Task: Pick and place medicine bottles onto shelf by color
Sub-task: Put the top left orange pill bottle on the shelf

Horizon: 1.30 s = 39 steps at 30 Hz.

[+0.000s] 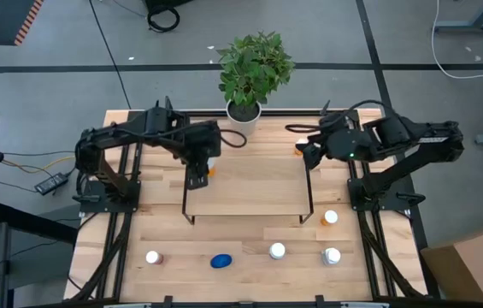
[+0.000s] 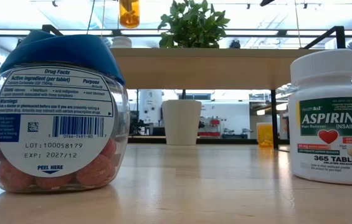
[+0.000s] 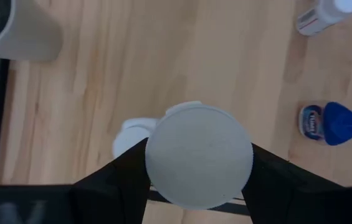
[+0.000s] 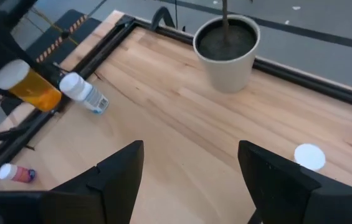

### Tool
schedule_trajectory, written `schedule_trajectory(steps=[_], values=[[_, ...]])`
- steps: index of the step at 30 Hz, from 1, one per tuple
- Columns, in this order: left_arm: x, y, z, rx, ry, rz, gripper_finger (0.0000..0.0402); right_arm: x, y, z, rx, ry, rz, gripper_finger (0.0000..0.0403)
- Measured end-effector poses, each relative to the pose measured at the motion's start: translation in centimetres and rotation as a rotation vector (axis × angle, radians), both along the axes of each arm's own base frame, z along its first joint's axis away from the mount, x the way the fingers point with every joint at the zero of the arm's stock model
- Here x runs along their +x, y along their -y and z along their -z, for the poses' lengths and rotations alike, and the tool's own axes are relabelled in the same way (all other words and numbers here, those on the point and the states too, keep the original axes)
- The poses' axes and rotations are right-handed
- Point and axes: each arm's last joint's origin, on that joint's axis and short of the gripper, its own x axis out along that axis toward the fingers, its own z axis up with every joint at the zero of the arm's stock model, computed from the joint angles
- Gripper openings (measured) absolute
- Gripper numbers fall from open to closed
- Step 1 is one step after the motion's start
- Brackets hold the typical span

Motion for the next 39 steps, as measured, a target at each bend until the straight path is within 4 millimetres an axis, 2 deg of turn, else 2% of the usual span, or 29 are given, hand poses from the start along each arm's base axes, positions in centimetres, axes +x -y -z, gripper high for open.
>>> schedule_trajectory(steps=[6, 9, 14, 17, 23, 27, 33, 39], values=[[0.0, 1.8, 0.0, -0.019, 0.004, 0.013, 0.0231, 1.6, -0.5, 1.0, 0.022, -0.081, -0.083, 0.0269], [-0.1, 2.8, 0.1, -0.026, 0.002, 0.030, 0.0229, 1.9, -0.7, 1.3, 0.036, -0.102, -0.115, 0.0269], [0.1, 4.1, 1.8, -0.012, -0.066, 0.095, 0.0211, 2.4, -1.4, 0.4, 0.069, 0.023, -0.163, 0.0269], [0.5, 4.4, 3.6, -0.004, -0.128, 0.108, 0.0211, 2.2, -2.5, -0.3, 0.068, 0.088, -0.230, 0.0269], [0.9, 4.4, 6.7, 0.007, -0.211, 0.125, 0.0231, 1.5, -4.8, -0.2, 0.065, 0.068, -0.343, 0.0269], [1.2, 4.7, 8.1, 0.008, -0.216, 0.128, 0.0225, 1.0, -6.0, -0.2, 0.064, 0.068, -0.367, 0.0269], [1.3, 5.1, 9.0, 0.003, -0.221, 0.115, 0.0210, 0.3, -7.1, 0.0, 0.075, 0.064, -0.377, 0.0269], [1.4, 5.2, 9.2, -0.012, -0.217, 0.067, 0.0245, -0.1, -7.6, 0.1, 0.062, 0.057, -0.380, 0.0269]])
